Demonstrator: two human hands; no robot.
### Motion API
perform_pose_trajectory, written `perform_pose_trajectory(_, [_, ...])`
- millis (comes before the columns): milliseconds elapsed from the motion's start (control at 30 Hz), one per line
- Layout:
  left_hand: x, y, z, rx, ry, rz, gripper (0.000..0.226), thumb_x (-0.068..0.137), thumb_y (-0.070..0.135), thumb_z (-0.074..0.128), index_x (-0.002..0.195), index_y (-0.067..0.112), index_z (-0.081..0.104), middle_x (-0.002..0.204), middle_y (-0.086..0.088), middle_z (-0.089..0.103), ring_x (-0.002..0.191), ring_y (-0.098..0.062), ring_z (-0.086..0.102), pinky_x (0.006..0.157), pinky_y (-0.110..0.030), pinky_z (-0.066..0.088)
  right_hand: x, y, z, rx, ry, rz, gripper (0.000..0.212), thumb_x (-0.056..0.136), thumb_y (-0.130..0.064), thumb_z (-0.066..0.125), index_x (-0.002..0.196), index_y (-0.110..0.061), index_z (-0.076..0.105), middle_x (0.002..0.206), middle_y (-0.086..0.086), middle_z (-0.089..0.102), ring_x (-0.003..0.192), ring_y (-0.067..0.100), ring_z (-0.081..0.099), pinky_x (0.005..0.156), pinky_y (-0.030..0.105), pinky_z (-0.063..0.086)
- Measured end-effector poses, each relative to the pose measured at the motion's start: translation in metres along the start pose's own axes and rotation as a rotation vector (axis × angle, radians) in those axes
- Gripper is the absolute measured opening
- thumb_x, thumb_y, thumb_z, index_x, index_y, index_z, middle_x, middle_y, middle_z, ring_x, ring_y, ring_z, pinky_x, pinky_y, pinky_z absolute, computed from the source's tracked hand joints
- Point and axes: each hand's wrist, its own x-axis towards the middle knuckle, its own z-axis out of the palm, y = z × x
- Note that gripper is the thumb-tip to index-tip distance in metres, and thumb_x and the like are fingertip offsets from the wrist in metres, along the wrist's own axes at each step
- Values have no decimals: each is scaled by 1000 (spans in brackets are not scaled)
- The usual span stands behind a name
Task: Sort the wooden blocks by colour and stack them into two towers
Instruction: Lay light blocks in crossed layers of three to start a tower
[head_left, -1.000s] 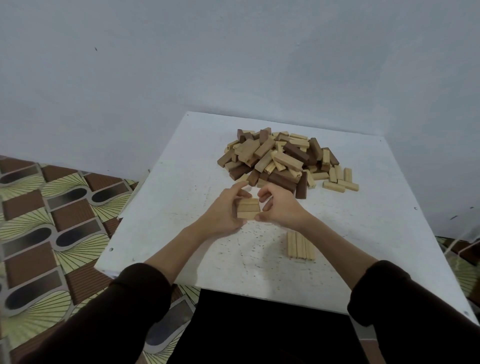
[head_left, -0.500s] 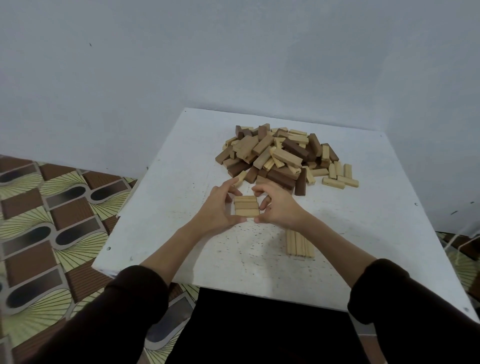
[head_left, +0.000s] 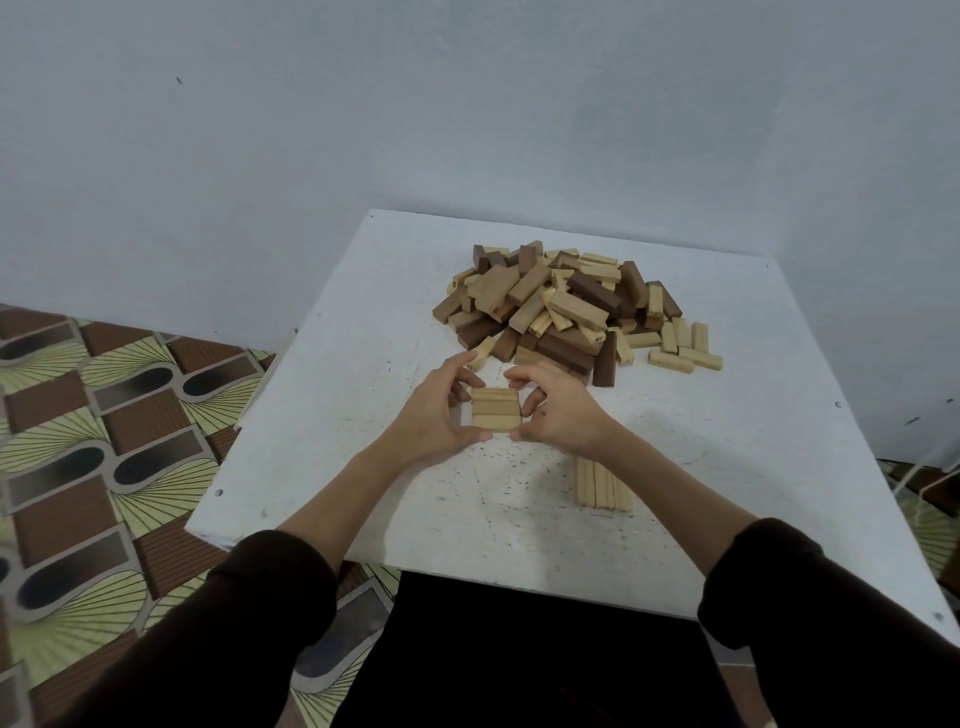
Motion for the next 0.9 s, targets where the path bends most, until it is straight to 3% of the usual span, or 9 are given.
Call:
perform_pose_trajectory(267, [-1, 2, 0, -21, 0, 2, 92, 64, 8, 86, 140, 18, 34, 110, 3, 57, 95, -14, 53, 82, -11, 40, 2, 2, 1, -5, 4, 17, 71, 68, -4, 80, 132, -13, 48, 114, -3, 49, 76, 6, 51, 65, 14, 46])
perform_pose_trajectory(633, [-4, 2, -2, -28, 16, 24, 96, 62, 9, 87, 141, 21, 35, 110, 6, 55, 76, 1, 48, 72, -9, 41, 1, 1, 0, 8, -2, 20, 74, 68, -4, 81, 133, -12, 47, 119, 1, 49, 81, 11, 52, 73, 26, 51])
perform_pose_trajectory(900, [-5, 4, -2, -48, 8, 23, 94, 63, 7, 86, 141, 20, 35, 110, 2, 57, 74, 0, 48, 73, -11, 43, 0, 1, 2, 22, 12, 1, 72, 67, -3, 81, 131, -11, 49, 116, 0, 49, 81, 12, 53, 74, 28, 51])
